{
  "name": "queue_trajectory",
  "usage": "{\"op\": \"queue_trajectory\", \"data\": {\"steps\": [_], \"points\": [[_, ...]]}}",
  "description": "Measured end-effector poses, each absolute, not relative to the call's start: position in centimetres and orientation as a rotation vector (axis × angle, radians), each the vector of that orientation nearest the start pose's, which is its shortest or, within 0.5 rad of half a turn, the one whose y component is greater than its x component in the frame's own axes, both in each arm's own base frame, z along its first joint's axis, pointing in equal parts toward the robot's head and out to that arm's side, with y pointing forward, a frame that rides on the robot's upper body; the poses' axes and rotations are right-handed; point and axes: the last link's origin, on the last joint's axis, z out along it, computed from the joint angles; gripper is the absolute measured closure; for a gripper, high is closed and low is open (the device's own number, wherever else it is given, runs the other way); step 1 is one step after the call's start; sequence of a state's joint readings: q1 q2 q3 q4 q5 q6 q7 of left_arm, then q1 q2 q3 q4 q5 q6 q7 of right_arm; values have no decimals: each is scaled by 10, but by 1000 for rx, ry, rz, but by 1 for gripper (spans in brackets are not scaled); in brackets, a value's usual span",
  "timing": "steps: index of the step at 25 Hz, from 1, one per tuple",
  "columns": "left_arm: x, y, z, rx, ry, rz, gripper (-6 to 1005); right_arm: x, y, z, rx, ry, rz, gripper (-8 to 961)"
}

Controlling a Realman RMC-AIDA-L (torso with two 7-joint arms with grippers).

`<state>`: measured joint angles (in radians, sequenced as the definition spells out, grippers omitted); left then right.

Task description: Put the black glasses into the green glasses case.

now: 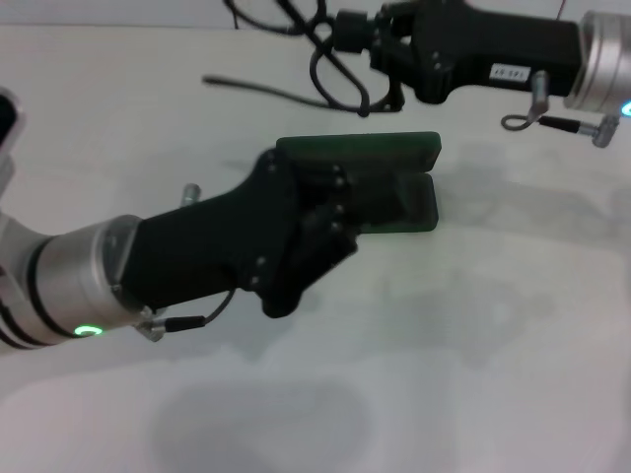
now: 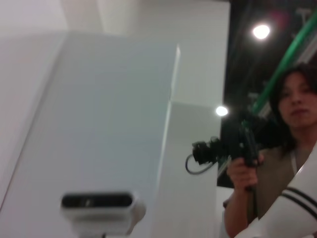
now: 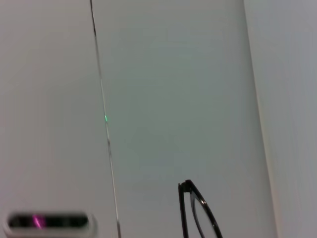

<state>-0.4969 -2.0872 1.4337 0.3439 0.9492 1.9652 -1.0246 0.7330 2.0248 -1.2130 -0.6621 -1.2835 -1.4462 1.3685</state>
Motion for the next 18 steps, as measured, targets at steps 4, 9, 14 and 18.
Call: {"op": "queue_trajectory", "data": {"steps": [4, 9, 14, 18], "points": [[-184, 267, -32, -2586, -324, -1781, 963, 107, 376, 9, -2735, 157, 1319, 920], [-186, 272, -30, -2524, -354, -1780, 963, 104, 368, 3, -2789, 151, 1338, 913], [-189, 274, -26, -2471, -383, -1796, 963, 106, 364, -9, -2838, 167, 1281, 906], [-191, 274, -26, -2458, -403, -1797, 963, 109, 363, -12, -2854, 173, 1255, 900]]}}
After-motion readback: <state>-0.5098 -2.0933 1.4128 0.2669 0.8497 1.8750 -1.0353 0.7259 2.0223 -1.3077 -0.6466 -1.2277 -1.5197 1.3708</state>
